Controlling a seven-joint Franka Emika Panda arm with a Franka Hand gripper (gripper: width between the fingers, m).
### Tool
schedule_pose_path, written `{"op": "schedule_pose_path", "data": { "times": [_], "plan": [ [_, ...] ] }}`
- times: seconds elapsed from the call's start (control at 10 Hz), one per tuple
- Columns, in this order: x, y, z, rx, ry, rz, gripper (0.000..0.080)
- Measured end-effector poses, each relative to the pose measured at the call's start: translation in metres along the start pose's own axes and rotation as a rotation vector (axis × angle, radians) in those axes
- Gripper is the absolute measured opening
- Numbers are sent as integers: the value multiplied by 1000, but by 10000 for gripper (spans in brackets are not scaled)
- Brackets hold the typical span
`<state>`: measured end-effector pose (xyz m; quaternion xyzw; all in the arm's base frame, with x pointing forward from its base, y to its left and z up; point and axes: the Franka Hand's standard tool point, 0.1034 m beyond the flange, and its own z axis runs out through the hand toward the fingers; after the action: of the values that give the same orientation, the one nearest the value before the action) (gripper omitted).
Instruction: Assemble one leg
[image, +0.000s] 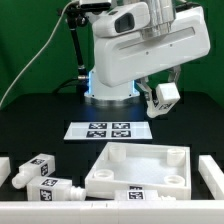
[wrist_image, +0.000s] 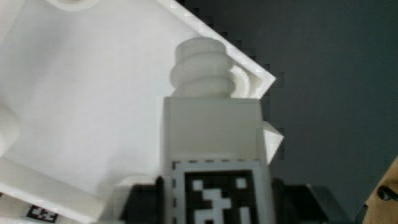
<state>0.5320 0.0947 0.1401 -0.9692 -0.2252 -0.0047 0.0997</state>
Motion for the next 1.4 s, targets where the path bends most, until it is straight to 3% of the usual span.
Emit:
{"op": "schedule_pose_path", "data": {
  "times": [0.1,0.3,0.4,0.5,0.6,0.7,0.8,0.9,1.0,1.2,1.3,1.4],
  "plan": [
    [2,4,0,-15,27,-4,281],
    [4,18,1,-70,163,6,281],
    [10,20,1,-65,199,49,281],
    [25,26,0,-104,262,35,281],
    [42,33,-3,-181,360,-3,281],
    [49,36,-6,-210,409,-1,281],
    [44,47,-6,-249,443,-7,281],
    [40,59,-8,-306,496,-11,281],
    [37,64,-4,-319,517,-5,281],
    [40,58,2,-292,508,14,281],
    [54,50,7,-271,518,18,281],
    [80,39,9,-261,546,-14,281]
  ]
}}
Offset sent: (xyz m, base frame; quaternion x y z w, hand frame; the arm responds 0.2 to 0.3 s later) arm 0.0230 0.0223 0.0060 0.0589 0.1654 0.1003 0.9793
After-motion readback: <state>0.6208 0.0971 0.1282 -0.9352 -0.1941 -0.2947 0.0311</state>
